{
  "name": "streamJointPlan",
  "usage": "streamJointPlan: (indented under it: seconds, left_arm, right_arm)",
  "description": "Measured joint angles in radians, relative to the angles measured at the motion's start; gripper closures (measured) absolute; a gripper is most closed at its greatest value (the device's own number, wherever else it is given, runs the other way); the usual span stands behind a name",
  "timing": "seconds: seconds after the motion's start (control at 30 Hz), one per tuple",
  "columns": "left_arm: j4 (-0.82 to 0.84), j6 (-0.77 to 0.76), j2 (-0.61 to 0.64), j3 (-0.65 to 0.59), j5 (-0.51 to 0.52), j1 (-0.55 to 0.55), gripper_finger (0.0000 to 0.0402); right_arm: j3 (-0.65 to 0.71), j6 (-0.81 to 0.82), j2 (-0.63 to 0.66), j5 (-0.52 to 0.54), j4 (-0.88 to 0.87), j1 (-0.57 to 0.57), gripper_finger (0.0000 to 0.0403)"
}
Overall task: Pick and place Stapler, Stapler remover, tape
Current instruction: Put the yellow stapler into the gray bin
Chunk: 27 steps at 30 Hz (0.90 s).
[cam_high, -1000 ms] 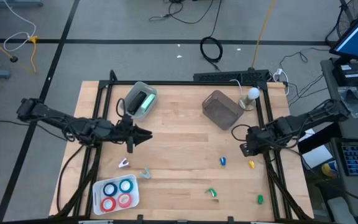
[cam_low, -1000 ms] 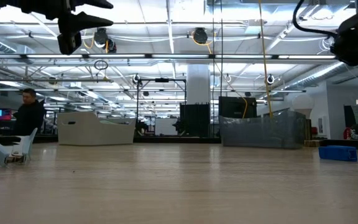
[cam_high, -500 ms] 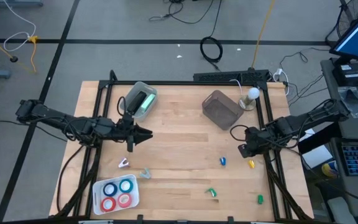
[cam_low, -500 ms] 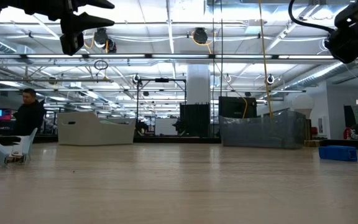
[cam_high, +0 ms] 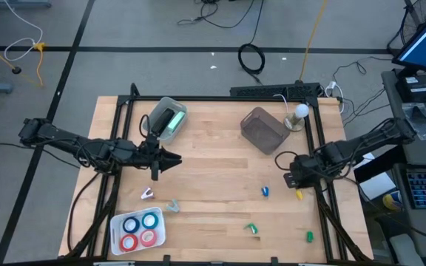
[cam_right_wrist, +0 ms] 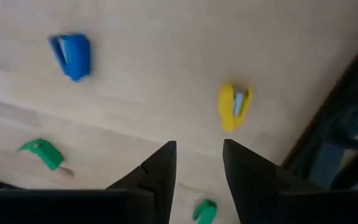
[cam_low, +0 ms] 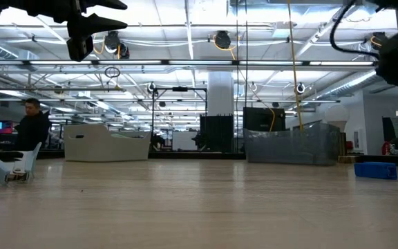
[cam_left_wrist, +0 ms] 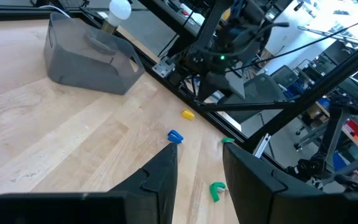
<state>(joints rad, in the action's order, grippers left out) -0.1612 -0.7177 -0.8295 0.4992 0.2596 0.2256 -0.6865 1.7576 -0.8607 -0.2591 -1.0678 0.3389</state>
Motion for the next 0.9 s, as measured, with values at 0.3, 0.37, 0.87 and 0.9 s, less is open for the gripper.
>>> streamJointPlan:
  seconds: [0.3,0.37,0.87,0.9]
  left_arm:
    - [-0.001,-0.002,0.000,0.000,0.000,0.000,0.0273]
    - [0.000,-0.002,0.000,0.000,0.000,0.000,0.0273]
    - [0.007,-0.001,0.000,0.000,0.000,-0.004,0.0273]
    - [0.007,-0.001,0.000,0.000,0.000,-0.004,0.0273]
  right_arm:
    - [0.096,0.069,0.000,-0.057,0.101,0.004,0.0253]
    - [0.110,0.107,0.000,-0.060,0.108,0.013,0.0254]
    - [0.178,0.278,0.000,-0.045,0.139,0.116,0.0253]
    - [0.179,0.280,0.000,-0.032,0.147,0.116,0.0253]
